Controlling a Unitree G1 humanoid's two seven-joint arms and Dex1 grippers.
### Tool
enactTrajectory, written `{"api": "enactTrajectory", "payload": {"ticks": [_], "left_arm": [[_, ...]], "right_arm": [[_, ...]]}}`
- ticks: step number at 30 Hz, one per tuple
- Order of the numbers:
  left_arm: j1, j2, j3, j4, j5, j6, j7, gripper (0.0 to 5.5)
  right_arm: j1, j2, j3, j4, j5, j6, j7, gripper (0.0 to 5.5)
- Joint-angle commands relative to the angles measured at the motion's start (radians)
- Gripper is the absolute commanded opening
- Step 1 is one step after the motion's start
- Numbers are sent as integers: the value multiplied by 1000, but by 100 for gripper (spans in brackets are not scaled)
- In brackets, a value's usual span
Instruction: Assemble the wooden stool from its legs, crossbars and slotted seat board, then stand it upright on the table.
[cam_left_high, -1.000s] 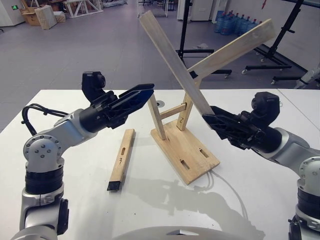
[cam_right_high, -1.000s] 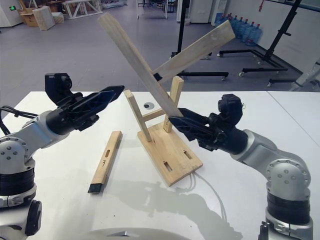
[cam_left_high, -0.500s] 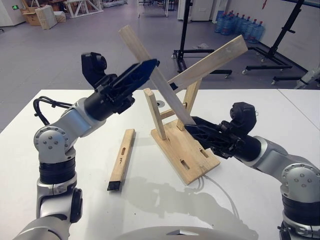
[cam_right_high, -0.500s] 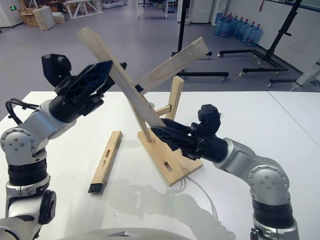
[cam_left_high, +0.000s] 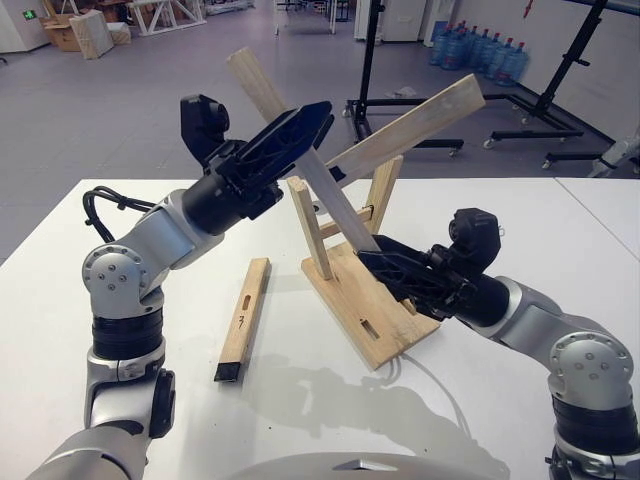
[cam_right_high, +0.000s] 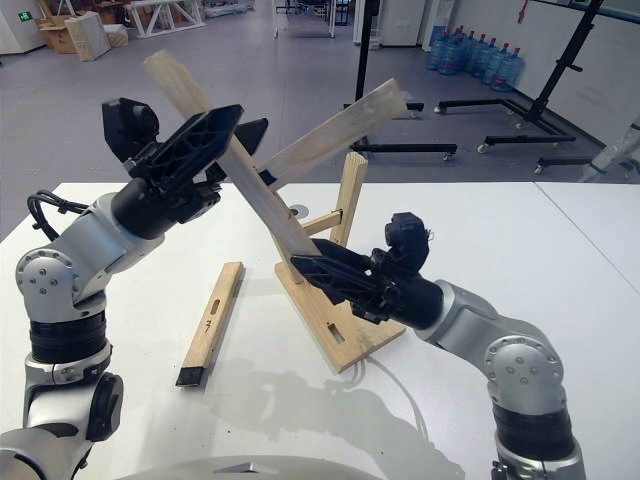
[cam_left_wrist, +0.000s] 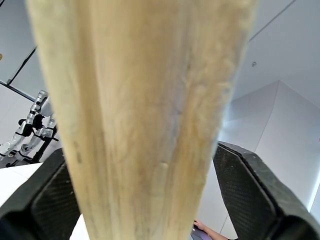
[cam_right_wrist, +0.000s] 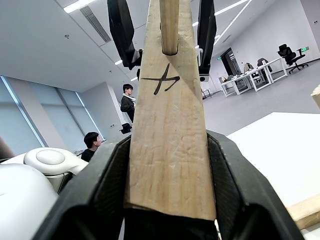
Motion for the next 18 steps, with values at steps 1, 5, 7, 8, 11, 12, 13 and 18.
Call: {"api": "enactTrajectory", "payload": {"ticks": [1,5,7,8,11,12,13,18], "left_arm": [[-3,6,3,13,2,-3,12,389],[-3,4,7,21,-3,-6,21,341],[-4,6,12,23,-11,-7,25,312],[-3,6,13,23,-15,-6,28,293],[1,5,16,23,-35,-7,40,239],[1,4,18,23,-43,-9,45,228],[0,3,21,25,-50,-10,51,217],[4,-1,19,23,-38,-13,63,213]], "right_arm": [[-16,3,4,-10,1,-15,-8,205],[-11,5,7,-8,-1,-18,-13,205],[-12,5,8,-5,-2,-18,-13,205],[-12,6,9,-4,-2,-19,-14,205],[-12,7,12,-3,-4,-21,-17,205],[-11,6,14,-3,-5,-21,-18,205],[-10,6,15,-3,-6,-22,-18,205],[-9,9,38,-2,-38,-23,-13,205]]}}
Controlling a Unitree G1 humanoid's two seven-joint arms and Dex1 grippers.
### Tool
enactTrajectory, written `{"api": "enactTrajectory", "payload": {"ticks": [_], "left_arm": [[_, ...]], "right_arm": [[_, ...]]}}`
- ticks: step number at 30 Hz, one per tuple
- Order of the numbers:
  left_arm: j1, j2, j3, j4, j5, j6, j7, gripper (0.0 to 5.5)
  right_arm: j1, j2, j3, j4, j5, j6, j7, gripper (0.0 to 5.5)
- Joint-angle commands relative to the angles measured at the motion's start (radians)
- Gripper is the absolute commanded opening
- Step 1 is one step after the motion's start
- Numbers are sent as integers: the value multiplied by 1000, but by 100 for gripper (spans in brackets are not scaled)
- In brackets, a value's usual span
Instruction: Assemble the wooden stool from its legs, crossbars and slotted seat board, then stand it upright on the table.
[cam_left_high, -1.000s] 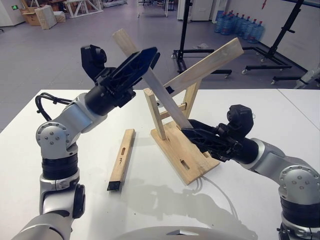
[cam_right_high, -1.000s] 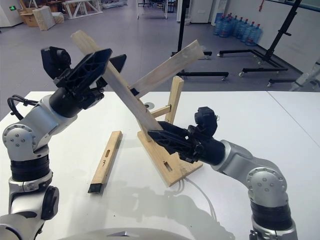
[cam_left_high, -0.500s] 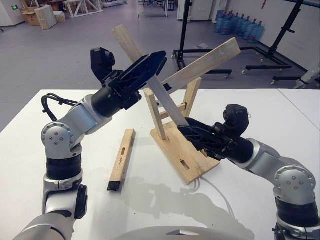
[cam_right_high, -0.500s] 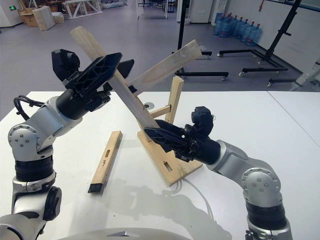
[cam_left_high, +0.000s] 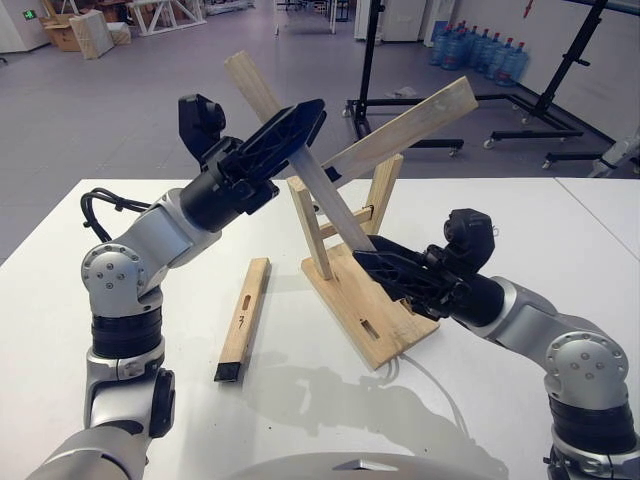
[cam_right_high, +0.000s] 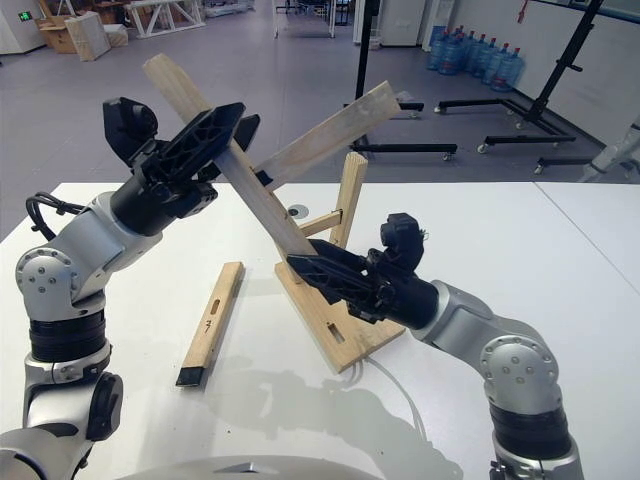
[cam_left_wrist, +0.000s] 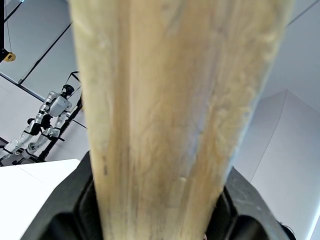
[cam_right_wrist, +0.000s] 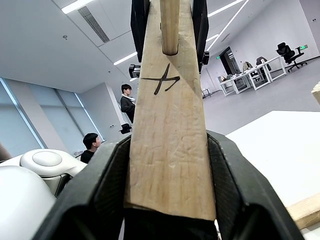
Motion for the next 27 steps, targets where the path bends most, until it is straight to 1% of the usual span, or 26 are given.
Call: {"api": "enactTrajectory", "payload": {"ticks": [1,3,4,7,9,11,12,13,15,17,18,19,21,23,27], "left_arm": [[5,0,7,0,-2,-13,14,213],[8,4,13,7,11,-16,17,213],[9,6,16,10,21,-17,17,212],[15,10,16,12,48,-15,7,205],[23,11,9,6,88,-14,-4,205],[32,14,4,2,141,-17,-14,205],[37,17,2,-2,165,-16,-22,204],[42,20,2,-6,188,-16,-29,204],[65,26,5,-31,235,-21,-39,204],[99,27,10,-70,293,-40,-37,204],[113,27,12,-87,320,-48,-31,204],[132,27,9,-113,356,-58,-27,204],[168,26,1,-162,427,-80,-20,204],[209,15,-12,-203,491,-102,-19,204],[245,-18,-25,-221,561,-143,-32,204]], "right_arm": [[-8,6,18,-4,-36,-6,3,205],[-7,-5,32,-15,-61,0,12,205],[-6,-14,43,-22,-83,4,19,243],[3,-35,59,-30,-119,11,39,293],[13,-55,45,-25,-125,15,59,327],[32,-102,3,-12,-127,18,98,368],[45,-140,-36,4,-136,18,126,383],[56,-175,-75,25,-149,17,153,410],[81,-282,-169,114,-246,-3,239,443],[83,-392,-203,245,-433,-70,301,450],[71,-422,-194,295,-519,-107,308,450],[46,-452,-159,360,-629,-157,301,450],[-11,-475,-83,479,-823,-249,272,450],[-29,-462,9,534,-989,-334,256,450],[-17,-407,149,599,-1209,-462,244,450]]}}
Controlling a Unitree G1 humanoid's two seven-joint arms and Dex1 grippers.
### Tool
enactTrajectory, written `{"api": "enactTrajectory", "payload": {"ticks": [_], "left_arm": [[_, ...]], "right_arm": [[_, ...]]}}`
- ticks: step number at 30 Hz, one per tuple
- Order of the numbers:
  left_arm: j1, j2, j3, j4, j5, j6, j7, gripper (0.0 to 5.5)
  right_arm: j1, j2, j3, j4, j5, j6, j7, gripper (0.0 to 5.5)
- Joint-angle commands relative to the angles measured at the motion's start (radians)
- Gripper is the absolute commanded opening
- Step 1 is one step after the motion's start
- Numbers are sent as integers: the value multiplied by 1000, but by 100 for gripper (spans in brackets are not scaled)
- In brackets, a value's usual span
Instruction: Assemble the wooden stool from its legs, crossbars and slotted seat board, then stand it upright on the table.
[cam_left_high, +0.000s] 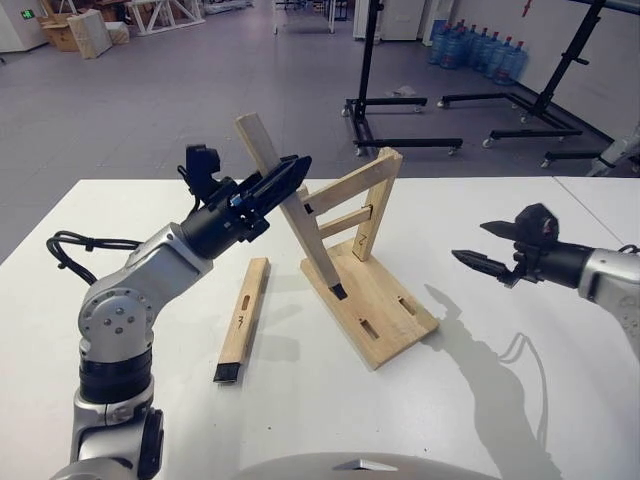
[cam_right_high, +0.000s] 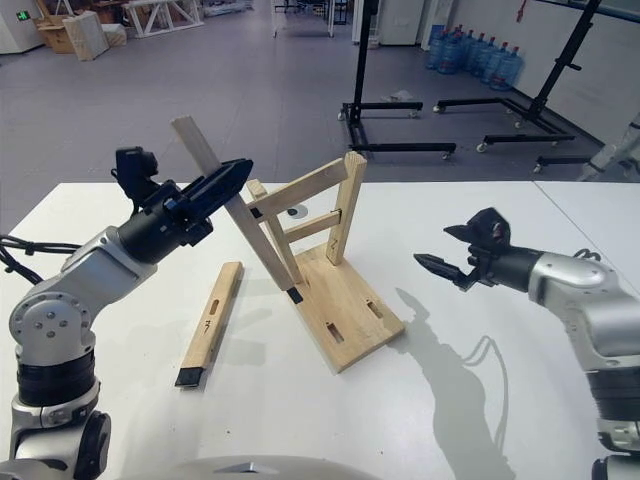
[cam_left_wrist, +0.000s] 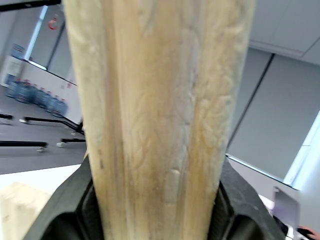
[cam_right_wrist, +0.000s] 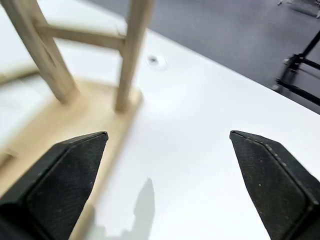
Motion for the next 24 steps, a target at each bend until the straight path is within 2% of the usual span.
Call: {"api": "enactTrajectory", "payload": {"ticks": [1,3,9,16,19,24], "left_arm": [[28,-32,-12,-21,54,-45,-12,204],[49,-46,-24,-29,77,-58,-20,204],[87,-55,-39,-49,107,-64,-48,204],[113,-53,-44,-53,138,-70,-79,204],[118,-45,-48,-50,161,-75,-104,204],[107,10,-58,-30,211,-70,-211,204]], "right_arm": [[9,62,144,74,-202,-126,-11,450],[30,88,206,124,-290,-189,-11,450],[79,139,251,215,-381,-259,6,450],[108,221,265,53,-339,-173,21,450],[113,229,250,34,-346,-147,10,450],[74,204,162,109,-348,-146,-15,450]]}}
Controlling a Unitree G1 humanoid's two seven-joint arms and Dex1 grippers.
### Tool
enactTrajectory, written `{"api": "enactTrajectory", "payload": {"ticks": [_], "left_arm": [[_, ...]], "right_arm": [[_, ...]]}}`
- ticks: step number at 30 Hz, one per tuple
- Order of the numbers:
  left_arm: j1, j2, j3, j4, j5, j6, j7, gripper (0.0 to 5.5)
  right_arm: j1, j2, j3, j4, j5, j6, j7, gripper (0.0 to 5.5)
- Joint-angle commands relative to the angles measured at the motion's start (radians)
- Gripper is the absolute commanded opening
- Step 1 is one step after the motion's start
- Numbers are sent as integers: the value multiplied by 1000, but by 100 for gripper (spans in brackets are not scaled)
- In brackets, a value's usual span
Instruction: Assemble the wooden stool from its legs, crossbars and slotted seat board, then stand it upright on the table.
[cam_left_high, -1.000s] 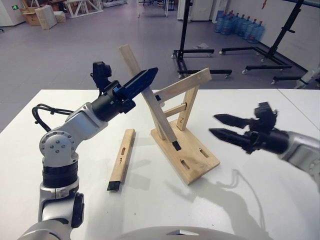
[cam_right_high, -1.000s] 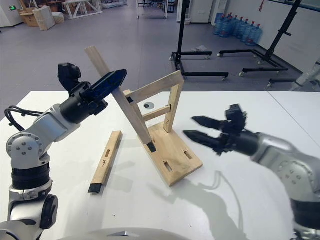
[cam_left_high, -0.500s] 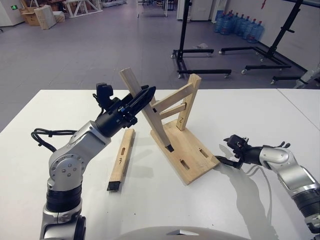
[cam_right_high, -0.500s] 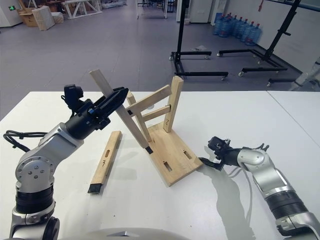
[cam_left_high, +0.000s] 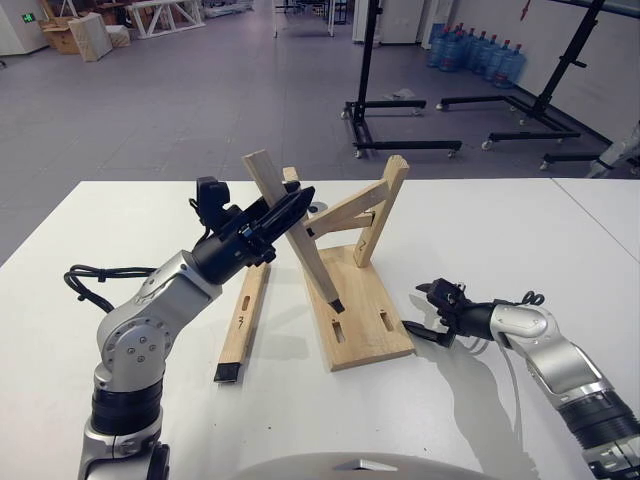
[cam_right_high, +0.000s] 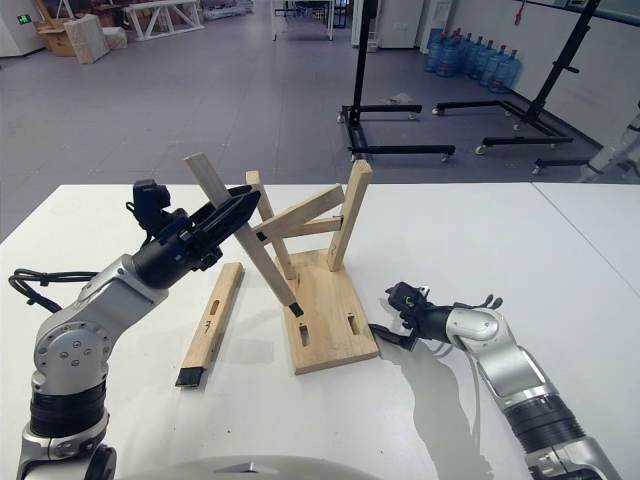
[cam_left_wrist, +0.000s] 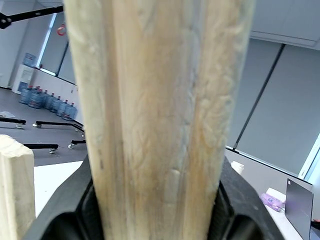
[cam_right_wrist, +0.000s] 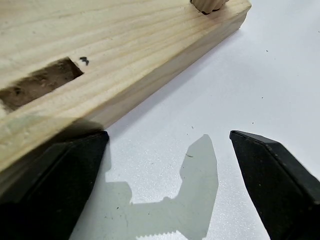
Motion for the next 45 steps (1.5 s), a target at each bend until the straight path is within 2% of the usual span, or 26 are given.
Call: {"api": "enactTrajectory", "payload": {"ticks": [1,3,7,16,24,29,34,45], "left_arm": [[-12,61,-28,22,60,-5,-115,204],[-26,68,-64,46,100,-15,-175,204],[-76,11,-132,98,204,-73,-197,204],[37,-43,-211,171,342,-161,-276,204],[44,-70,-264,219,412,-209,-343,204],[54,-54,-291,231,459,-229,-388,204],[29,-31,-270,223,474,-229,-403,204],[55,38,-370,230,666,-360,-468,204]], "right_arm": [[-26,-25,-76,89,-15,25,-27,450],[-41,-22,-105,119,-11,27,-33,450],[-66,5,-127,128,13,59,-24,450],[-69,41,-124,84,28,117,-1,450],[-69,49,-117,67,23,126,11,450],[-67,61,-112,56,21,135,7,450],[-72,69,-109,60,17,134,8,450],[-49,93,-98,32,18,147,-7,450]]}}
